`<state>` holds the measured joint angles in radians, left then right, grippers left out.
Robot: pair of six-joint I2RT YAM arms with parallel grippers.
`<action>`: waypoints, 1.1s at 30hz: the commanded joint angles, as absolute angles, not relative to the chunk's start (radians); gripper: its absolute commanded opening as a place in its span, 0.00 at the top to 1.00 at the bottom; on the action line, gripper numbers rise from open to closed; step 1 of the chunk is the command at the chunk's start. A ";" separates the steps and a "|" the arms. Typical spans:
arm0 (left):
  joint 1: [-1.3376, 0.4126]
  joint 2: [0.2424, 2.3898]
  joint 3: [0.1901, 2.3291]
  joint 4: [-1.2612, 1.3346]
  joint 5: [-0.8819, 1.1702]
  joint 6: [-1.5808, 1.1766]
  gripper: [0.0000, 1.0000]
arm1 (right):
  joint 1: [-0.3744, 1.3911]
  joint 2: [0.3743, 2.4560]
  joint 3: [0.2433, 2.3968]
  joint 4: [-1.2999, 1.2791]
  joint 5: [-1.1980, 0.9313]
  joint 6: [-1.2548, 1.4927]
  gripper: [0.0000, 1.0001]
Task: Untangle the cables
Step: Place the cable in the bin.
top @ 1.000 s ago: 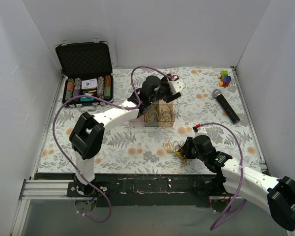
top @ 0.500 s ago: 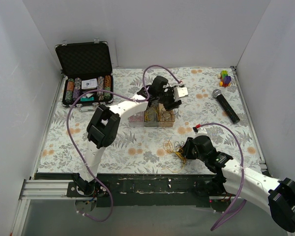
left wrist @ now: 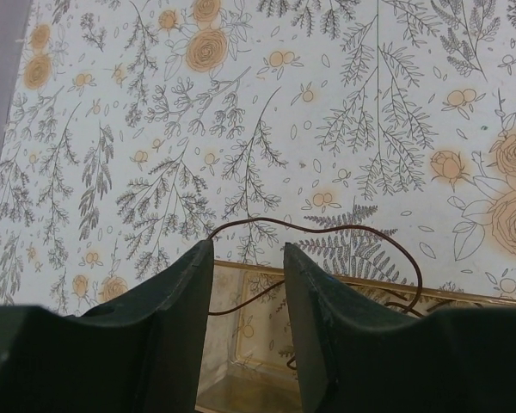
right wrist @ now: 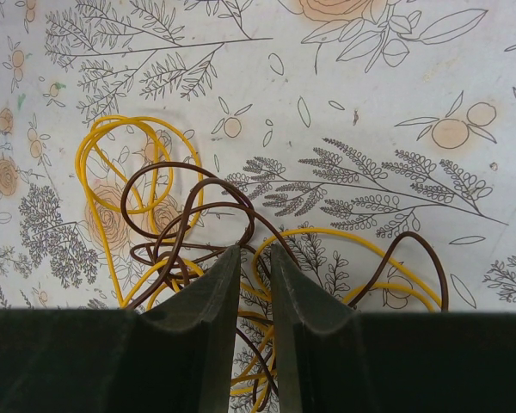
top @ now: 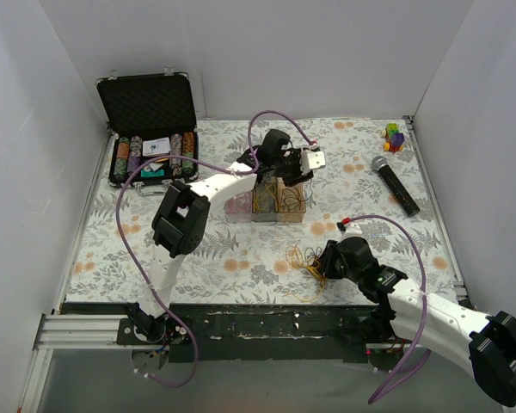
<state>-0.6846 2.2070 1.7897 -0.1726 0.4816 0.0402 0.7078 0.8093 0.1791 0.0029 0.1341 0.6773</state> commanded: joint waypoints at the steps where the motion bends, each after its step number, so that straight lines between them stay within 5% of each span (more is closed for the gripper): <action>1: -0.687 2.221 1.816 -0.175 0.483 0.095 0.63 | 0.707 0.811 0.161 -0.009 0.135 0.663 0.71; 6: -0.673 2.237 1.830 -0.131 0.454 0.094 0.69 | 0.706 0.811 0.160 -0.011 0.132 0.664 0.71; 13: -0.672 2.232 1.813 -0.068 0.431 0.094 1.00 | 0.706 0.810 0.163 -0.009 0.138 0.658 0.71; 20: -0.670 2.154 1.733 -0.006 0.460 0.048 1.00 | 0.704 0.811 0.169 -0.014 0.137 0.649 0.71; 24: -0.672 2.143 1.720 0.049 0.440 0.054 0.87 | 0.704 0.821 0.167 -0.009 0.132 0.647 0.71; 33: -0.670 2.161 1.747 0.020 0.457 0.107 0.83 | 0.698 0.828 0.176 -0.011 0.135 0.632 0.71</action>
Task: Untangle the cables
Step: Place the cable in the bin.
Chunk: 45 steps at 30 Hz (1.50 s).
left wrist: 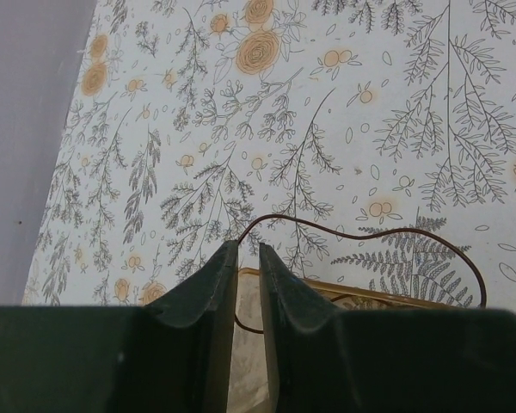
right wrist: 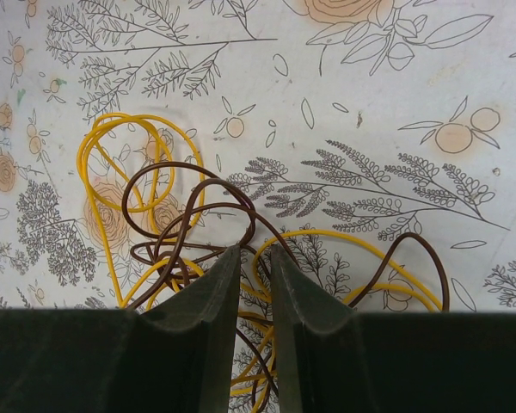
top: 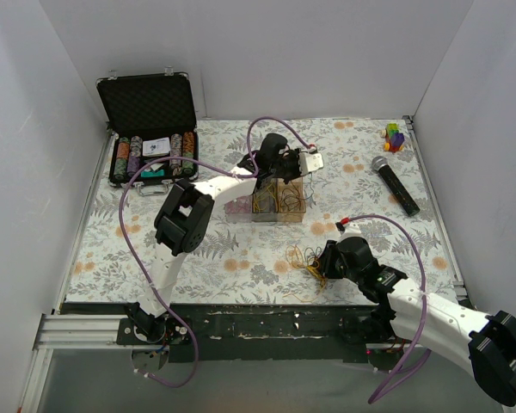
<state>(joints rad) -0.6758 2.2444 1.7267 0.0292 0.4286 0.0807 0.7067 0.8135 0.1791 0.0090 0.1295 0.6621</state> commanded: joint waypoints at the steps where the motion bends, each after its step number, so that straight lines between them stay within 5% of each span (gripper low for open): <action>1: -0.672 2.151 1.747 0.006 0.487 0.123 0.84 | 0.698 0.828 0.178 -0.012 0.133 0.630 0.71; 5: -0.673 2.115 1.695 -0.006 0.519 0.149 0.80 | 0.695 0.839 0.178 -0.009 0.126 0.627 0.71; 8: -0.670 2.115 1.671 0.095 0.462 0.127 0.49 | 0.693 0.845 0.179 -0.009 0.121 0.623 0.71; 11: -0.667 2.129 1.683 0.135 0.440 0.112 0.40 | 0.692 0.842 0.179 -0.011 0.121 0.623 0.71; 18: -0.657 2.209 1.796 0.080 0.437 0.071 0.39 | 0.689 0.839 0.175 -0.011 0.120 0.623 0.71; 25: -0.623 2.353 2.077 -0.262 0.521 0.058 0.42 | 0.684 0.824 0.167 -0.011 0.123 0.626 0.71; 45: -0.611 2.370 2.105 -0.374 0.620 0.100 0.47 | 0.678 0.822 0.146 0.032 0.112 0.643 0.71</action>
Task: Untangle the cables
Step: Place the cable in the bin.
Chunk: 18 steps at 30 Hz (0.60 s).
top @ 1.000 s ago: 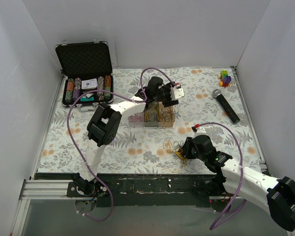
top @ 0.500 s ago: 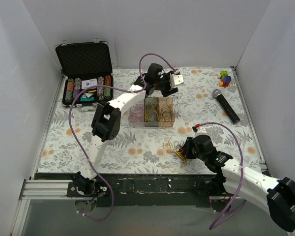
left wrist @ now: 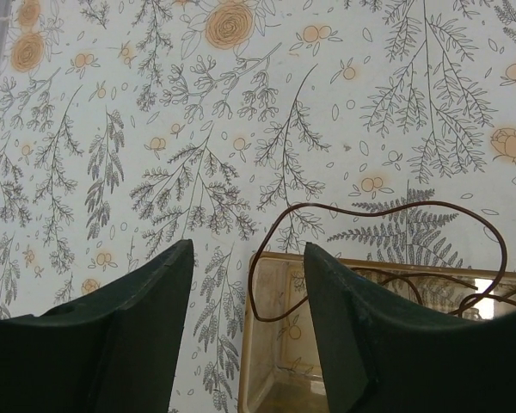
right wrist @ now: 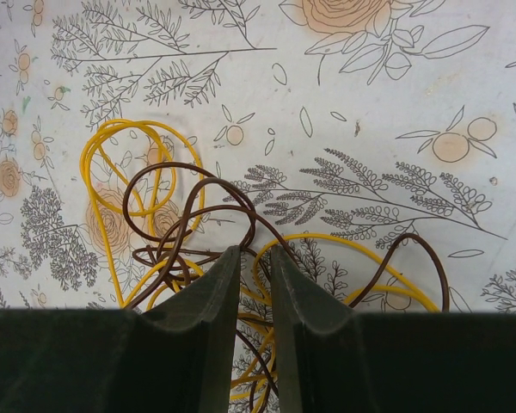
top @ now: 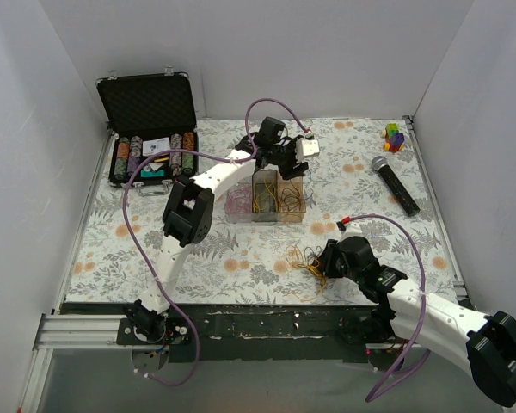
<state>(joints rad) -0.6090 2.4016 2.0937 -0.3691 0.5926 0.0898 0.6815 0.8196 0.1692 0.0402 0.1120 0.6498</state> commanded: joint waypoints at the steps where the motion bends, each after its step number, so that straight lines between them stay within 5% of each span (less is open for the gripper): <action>1: -0.611 2.370 2.100 -0.370 0.620 0.100 0.48 | 0.678 0.824 0.144 0.035 0.113 0.643 0.71; 18: -0.611 2.370 2.088 -0.368 0.620 0.121 0.74 | 0.678 0.819 0.137 0.035 0.118 0.649 0.71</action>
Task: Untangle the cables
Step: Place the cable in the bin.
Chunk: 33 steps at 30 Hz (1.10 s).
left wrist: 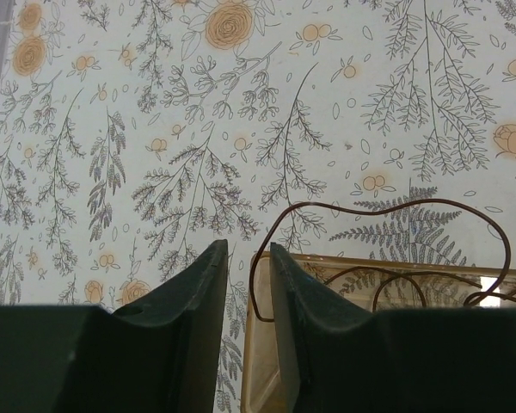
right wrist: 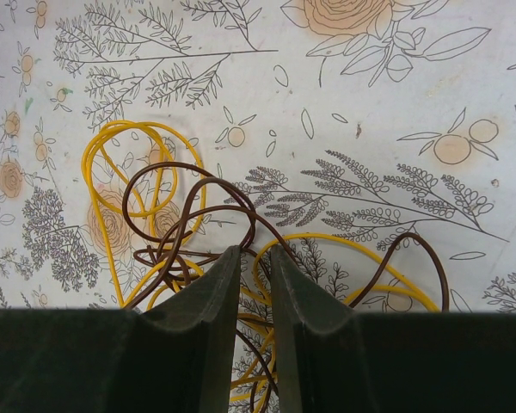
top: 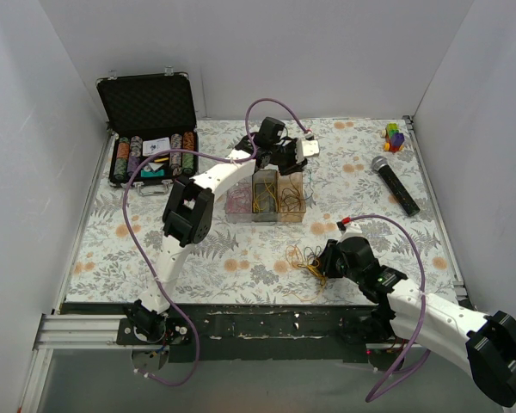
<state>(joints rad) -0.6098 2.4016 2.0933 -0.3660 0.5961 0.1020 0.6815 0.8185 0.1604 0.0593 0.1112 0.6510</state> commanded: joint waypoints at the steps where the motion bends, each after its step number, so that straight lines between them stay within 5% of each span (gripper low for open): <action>1: -0.611 2.373 2.089 -0.368 0.620 0.121 0.76 | 0.678 0.815 0.137 0.037 0.118 0.649 0.71; 8: -0.612 2.372 2.085 -0.368 0.618 0.129 0.99 | 0.677 0.805 0.133 0.031 0.124 0.653 0.71; 24: -0.611 2.065 1.694 -0.232 0.606 0.149 1.00 | 0.675 0.816 0.124 0.049 0.115 0.661 0.71; 33: -0.620 2.074 1.658 -0.203 0.433 0.213 1.00 | 0.675 0.804 0.127 0.038 0.120 0.661 0.71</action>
<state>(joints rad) -0.6121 2.1113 1.6772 -0.2218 0.5335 0.1543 0.6800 0.8059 0.1474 0.0738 0.1089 0.6590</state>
